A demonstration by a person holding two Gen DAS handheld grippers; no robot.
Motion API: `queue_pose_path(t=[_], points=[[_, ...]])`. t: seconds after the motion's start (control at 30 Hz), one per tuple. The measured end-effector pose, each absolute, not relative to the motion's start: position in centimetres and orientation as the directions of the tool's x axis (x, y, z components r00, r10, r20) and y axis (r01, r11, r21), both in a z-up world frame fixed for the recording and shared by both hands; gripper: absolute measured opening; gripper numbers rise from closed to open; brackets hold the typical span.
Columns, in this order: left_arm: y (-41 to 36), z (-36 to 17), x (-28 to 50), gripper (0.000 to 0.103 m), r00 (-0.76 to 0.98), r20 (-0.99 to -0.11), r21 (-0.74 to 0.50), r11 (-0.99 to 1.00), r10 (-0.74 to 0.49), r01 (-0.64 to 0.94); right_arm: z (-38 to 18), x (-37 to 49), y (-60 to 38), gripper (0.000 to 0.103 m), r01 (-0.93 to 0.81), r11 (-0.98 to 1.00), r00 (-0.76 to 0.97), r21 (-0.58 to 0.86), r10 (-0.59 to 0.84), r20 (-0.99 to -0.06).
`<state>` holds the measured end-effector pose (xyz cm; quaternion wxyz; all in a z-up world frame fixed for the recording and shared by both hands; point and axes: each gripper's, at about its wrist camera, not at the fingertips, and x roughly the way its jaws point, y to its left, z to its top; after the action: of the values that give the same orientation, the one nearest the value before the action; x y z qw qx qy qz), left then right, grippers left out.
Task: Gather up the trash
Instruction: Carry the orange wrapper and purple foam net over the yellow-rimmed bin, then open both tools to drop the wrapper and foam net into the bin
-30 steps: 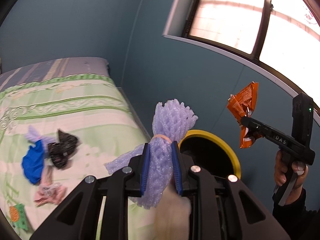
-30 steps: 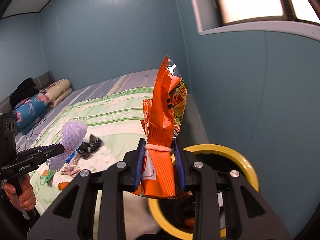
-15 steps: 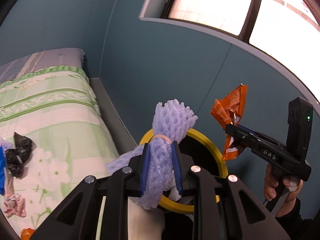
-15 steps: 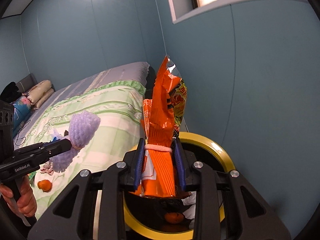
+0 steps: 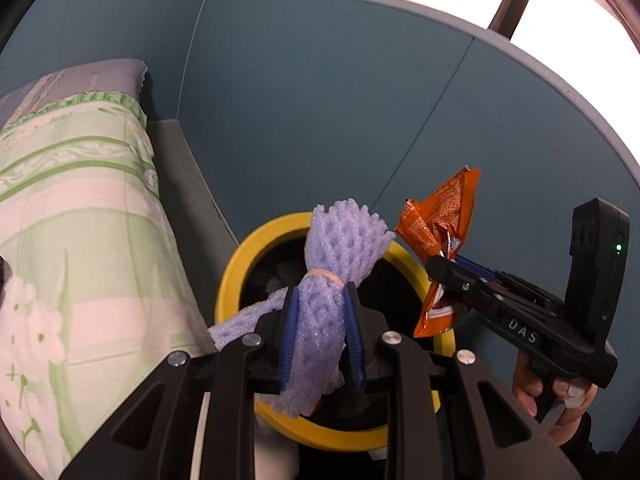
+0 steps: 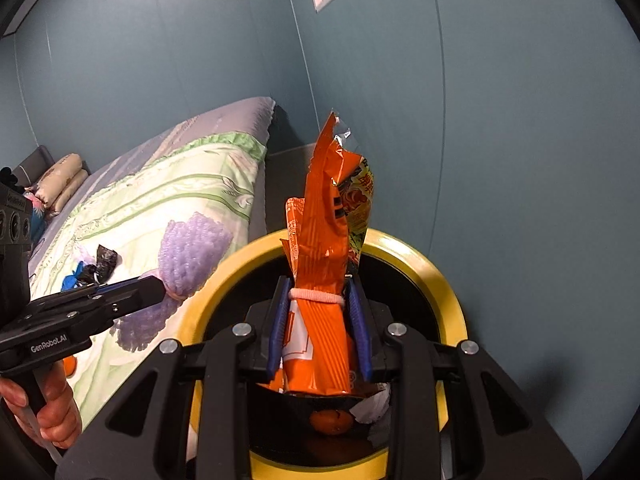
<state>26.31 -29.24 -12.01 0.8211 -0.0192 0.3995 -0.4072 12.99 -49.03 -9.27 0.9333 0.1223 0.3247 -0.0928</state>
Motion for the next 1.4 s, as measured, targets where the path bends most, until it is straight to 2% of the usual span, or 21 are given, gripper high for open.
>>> queue_pose_path(t=[0.33, 0.43, 0.53, 0.57, 0.6, 0.83, 0.97, 1.13, 1.4], points=[[-31.3, -13.6, 27.2, 0.021, 0.309, -0.661, -0.372, 0.656, -0.684, 0.657, -11.4, 13.5, -49.9, 0.029, 0.261, 0.949, 0.744, 0.180, -0.079, -0.663], [-31.1, -13.6, 27.3, 0.026, 0.308, -0.657, -0.377, 0.654, -0.688, 0.655, -11.3, 13.6, -50.6, 0.029, 0.266, 0.947, 0.738, 0.181, -0.080, -0.670], [-31.0, -13.8, 27.3, 0.036, 0.315, -0.655, -0.379, 0.659, -0.687, 0.650, -11.3, 13.6, -50.7, 0.032, 0.278, 0.943, 0.737, 0.182, -0.088, -0.670], [-31.0, -13.7, 27.3, 0.048, 0.316, -0.653, -0.382, 0.660, -0.688, 0.647, -11.3, 13.6, -50.8, 0.034, 0.281, 0.941, 0.738, 0.188, -0.087, -0.669], [-30.8, -13.6, 27.3, 0.056, 0.323, -0.649, -0.388, 0.665, -0.688, 0.638, -11.3, 13.5, -50.9, 0.039, 0.284, 0.939, 0.740, 0.194, -0.086, -0.667], [-29.5, -12.7, 26.9, 0.058, 0.347, -0.638, -0.383, 0.674, -0.688, 0.632, -11.1, 12.5, -51.5, 0.040, 0.318, 0.925, 0.745, 0.207, -0.108, -0.658], [-28.4, -12.0, 26.7, 0.066, 0.382, -0.628, -0.368, 0.691, -0.678, 0.622, -10.3, 11.5, -51.5, 0.041, 0.317, 0.923, 0.765, 0.218, -0.113, -0.634], [-26.1, -10.5, 26.1, 0.077, 0.447, -0.606, -0.334, 0.721, -0.658, 0.608, -8.9, 10.5, -50.6, 0.047, 0.292, 0.934, 0.796, 0.207, -0.117, -0.594], [-21.7, -7.2, 25.4, 0.086, 0.543, -0.556, -0.302, 0.761, -0.629, 0.574, -6.1, 10.1, -47.4, 0.058, 0.229, 0.957, 0.843, 0.180, -0.102, -0.528]])
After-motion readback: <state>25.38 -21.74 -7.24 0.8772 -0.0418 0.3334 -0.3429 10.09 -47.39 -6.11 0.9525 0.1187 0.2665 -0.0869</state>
